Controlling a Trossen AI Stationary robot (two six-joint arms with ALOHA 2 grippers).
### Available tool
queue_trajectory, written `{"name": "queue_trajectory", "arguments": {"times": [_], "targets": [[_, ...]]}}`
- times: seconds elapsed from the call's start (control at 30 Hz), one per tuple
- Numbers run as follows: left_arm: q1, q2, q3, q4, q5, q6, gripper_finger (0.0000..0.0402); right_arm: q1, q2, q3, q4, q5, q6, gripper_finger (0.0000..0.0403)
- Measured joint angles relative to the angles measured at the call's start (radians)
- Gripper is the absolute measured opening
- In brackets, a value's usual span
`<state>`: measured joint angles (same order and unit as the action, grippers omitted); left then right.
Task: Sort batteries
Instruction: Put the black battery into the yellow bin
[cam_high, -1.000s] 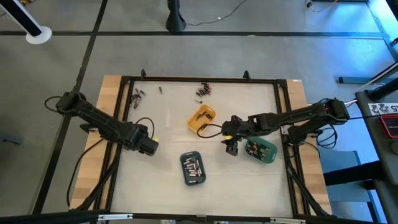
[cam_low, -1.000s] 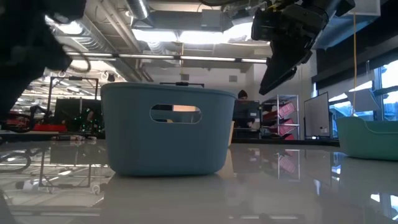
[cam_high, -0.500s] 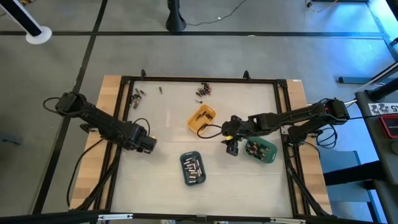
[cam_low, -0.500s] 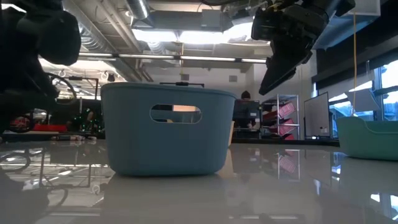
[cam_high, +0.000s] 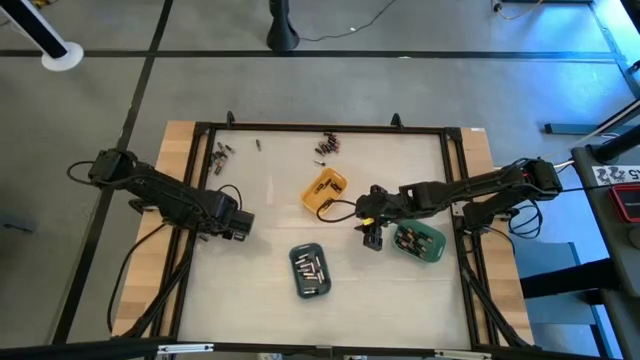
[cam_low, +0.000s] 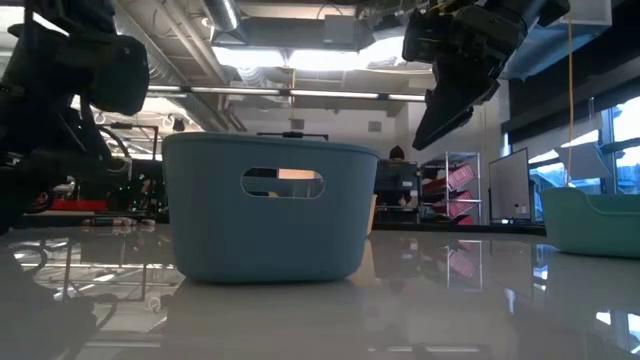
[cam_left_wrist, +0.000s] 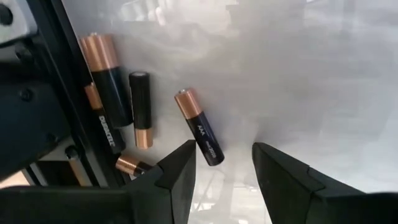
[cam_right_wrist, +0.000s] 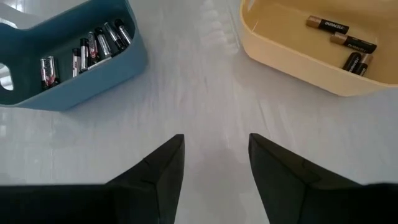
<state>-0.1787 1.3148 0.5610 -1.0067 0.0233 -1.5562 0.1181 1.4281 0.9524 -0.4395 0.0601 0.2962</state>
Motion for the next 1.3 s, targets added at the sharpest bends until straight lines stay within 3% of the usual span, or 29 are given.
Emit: {"name": "queue_trajectory", "arguments": {"times": [0.37, 0.57, 0.9, 1.07, 1.3], "targets": [[0.118, -0.007, -0.002, 0.039, -0.015, 0.147, 0.0153, -0.036, 0.001, 0.033, -0.007, 0.025, -0.153, 0.0179], [0.158, -0.019, -0.002, 0.078, -0.030, 0.183, 0.0153, -0.212, 0.001, 0.109, -0.006, 0.031, -0.162, 0.0179], [0.167, -0.019, -0.002, 0.146, -0.049, 0.206, 0.0151, -0.590, 0.024, 0.120, 0.090, -0.250, -0.223, 0.0179], [0.163, -0.017, -0.009, 0.172, -0.048, 0.204, 0.0117, -0.669, 0.046, 0.120, 0.110, -0.253, -0.224, 0.0179], [0.136, -0.023, -0.053, 0.229, -0.036, 0.229, 0.0045, -0.689, 0.082, 0.120, 0.108, -0.242, -0.224, 0.0179]]}}
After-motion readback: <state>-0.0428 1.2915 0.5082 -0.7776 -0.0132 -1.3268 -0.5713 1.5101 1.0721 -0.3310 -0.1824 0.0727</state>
